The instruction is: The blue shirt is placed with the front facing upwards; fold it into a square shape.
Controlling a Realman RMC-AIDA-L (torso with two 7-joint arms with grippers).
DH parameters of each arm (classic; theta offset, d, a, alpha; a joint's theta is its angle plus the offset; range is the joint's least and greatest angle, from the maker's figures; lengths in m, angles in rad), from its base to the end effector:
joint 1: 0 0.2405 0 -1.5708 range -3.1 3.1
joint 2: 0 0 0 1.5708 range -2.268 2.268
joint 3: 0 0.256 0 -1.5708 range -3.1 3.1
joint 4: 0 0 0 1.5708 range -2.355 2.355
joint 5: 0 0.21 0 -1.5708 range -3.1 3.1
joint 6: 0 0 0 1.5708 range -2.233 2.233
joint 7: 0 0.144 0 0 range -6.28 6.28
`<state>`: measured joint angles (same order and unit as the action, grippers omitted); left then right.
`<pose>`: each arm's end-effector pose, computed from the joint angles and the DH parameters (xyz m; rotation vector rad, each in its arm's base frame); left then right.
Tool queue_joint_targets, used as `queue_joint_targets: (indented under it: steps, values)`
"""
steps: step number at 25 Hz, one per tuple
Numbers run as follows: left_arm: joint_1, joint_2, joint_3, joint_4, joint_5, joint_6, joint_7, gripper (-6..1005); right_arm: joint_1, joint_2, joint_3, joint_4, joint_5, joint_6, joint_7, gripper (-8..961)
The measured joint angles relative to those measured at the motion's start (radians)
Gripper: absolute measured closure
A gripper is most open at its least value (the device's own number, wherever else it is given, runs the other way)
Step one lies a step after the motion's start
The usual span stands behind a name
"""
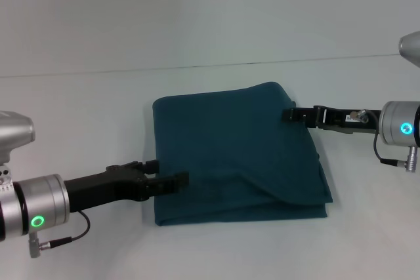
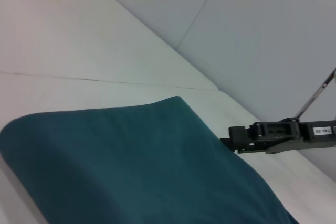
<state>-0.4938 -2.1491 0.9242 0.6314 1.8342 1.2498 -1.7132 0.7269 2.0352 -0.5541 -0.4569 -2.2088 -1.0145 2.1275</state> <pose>-0.2571 0.3393 -0.0502 -2.5161 -1.1502 -0.7121 0.2872 0.4101 -0.0035 -2.0597 1.5779 0.5531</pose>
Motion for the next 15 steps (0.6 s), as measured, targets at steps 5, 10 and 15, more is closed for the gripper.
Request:
queue_joint_targets:
  steps: [5, 10, 15]
  values:
    - [0.000, 0.000, 0.001, -0.005, 0.000, -0.012, -0.002, 52, -0.013, -0.007, 0.001, -0.007, 0.000, -0.024, 0.000, 176]
    - [-0.002, 0.000, -0.001, -0.010, 0.000, -0.013, -0.004, 51, -0.019, -0.014, 0.000, -0.007, -0.001, -0.070, 0.000, 177]
    - [-0.002, 0.000, -0.001, -0.011, 0.000, -0.015, -0.004, 51, -0.020, -0.007, -0.014, -0.008, -0.004, -0.083, -0.001, 213]
